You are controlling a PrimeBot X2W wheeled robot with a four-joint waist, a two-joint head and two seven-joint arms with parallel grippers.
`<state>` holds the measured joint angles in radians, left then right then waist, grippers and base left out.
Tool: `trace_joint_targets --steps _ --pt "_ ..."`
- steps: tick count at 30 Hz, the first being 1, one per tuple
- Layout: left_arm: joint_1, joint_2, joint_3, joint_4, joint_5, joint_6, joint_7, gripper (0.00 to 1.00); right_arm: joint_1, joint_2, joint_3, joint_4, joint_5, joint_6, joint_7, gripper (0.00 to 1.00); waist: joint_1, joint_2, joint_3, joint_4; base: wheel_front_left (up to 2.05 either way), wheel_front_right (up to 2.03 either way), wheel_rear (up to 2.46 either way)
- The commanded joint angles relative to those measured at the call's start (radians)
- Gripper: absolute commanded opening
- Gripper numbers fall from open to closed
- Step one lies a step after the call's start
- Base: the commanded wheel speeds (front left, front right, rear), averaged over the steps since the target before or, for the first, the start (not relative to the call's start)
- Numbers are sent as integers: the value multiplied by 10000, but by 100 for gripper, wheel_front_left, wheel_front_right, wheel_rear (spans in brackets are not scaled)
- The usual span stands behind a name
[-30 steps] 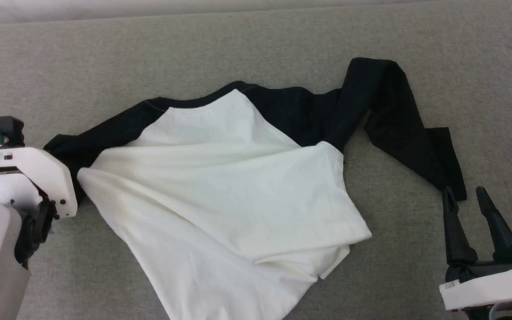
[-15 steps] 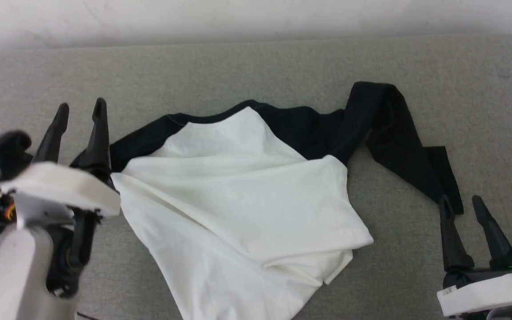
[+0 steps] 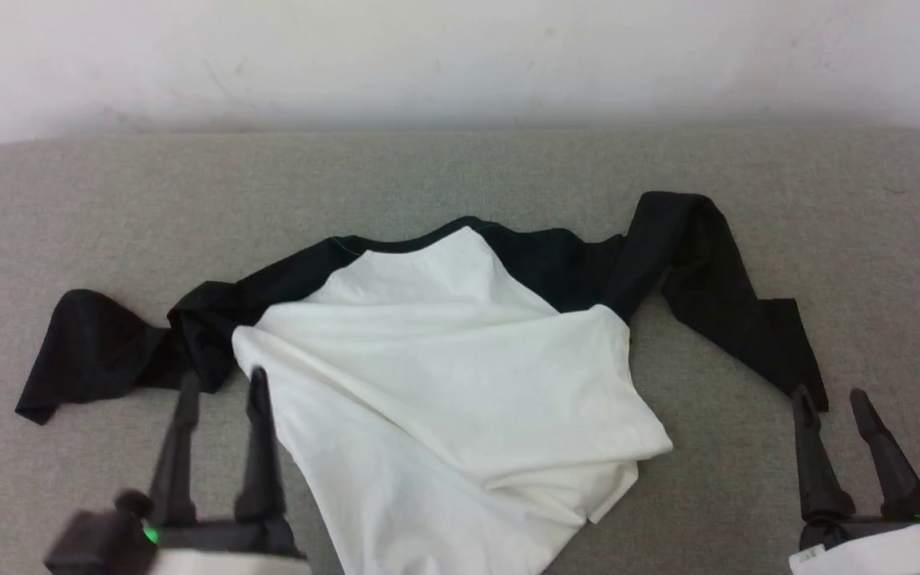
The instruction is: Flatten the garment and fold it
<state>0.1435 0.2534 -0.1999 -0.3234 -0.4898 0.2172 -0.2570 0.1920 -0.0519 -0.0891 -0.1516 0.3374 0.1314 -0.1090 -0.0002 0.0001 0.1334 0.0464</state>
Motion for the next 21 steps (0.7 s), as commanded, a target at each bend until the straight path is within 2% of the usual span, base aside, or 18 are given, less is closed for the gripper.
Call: trace_joint_targets --steps 1,6,13,18,21 --pt "350 -174 42 36 402 -125 -41 100 119 17 -36 26 68 -7 -83 100 2 -1 -148 52 0 0 0" --pt "1062 -644 102 451 1432 -425 -44 100 260 17 -104 105 152 -7 -227 100 2 -1 -391 222 0 0 0" --pt "998 -902 313 805 1838 -809 -46 100 43 17 -110 -213 -212 -7 -91 100 2 -1 -557 370 0 0 0" --pt "806 -1155 392 850 1854 -1029 -46 100 -1601 17 135 -958 -990 -7 1013 100 2 -1 -188 287 0 0 0" --pt "617 -1297 350 908 1865 -1191 -46 100 -3258 -314 389 -1021 -1028 -7 2116 100 2 -1 258 232 0 0 0"
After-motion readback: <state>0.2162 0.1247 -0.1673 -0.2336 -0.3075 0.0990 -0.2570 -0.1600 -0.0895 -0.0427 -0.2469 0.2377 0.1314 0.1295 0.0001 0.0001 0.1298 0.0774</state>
